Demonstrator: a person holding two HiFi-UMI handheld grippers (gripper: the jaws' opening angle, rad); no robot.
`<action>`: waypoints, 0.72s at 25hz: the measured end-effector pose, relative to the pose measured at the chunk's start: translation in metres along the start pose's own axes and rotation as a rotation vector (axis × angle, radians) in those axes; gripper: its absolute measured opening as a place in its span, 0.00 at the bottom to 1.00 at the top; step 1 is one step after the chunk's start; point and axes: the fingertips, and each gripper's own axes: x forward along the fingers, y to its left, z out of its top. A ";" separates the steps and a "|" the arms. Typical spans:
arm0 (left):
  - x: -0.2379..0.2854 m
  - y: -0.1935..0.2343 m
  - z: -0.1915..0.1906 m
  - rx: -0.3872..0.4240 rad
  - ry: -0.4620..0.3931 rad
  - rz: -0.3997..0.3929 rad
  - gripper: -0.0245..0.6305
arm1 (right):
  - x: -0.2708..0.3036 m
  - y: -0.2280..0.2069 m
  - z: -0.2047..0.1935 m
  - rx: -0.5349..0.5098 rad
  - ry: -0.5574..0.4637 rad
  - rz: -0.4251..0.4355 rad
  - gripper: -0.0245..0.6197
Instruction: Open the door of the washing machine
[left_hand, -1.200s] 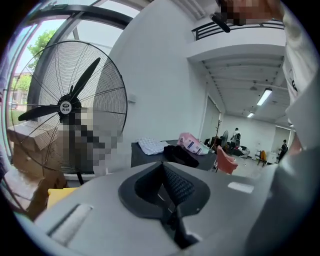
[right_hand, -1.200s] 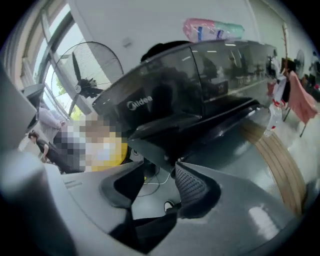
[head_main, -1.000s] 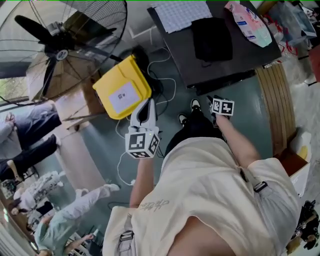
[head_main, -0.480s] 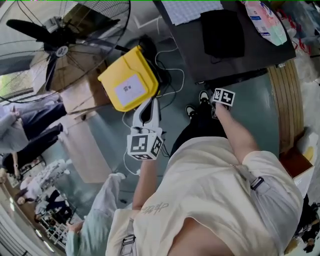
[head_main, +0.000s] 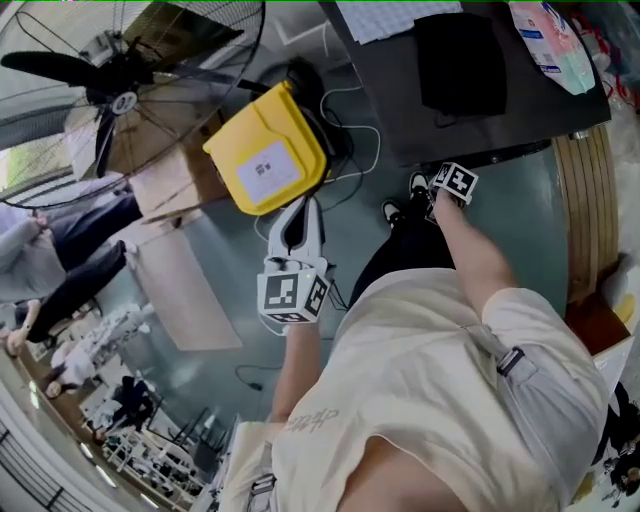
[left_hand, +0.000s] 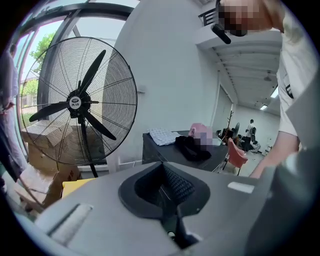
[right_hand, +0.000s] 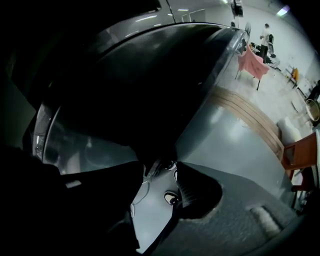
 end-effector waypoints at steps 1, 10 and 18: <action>0.000 0.001 0.002 0.000 -0.001 0.004 0.06 | 0.001 -0.002 0.001 0.009 0.000 -0.009 0.36; 0.013 0.005 0.010 0.008 0.008 0.003 0.06 | 0.007 0.001 -0.001 0.135 -0.009 0.018 0.35; 0.030 -0.006 0.023 0.038 0.000 -0.049 0.06 | 0.009 0.003 -0.005 0.150 0.029 0.097 0.36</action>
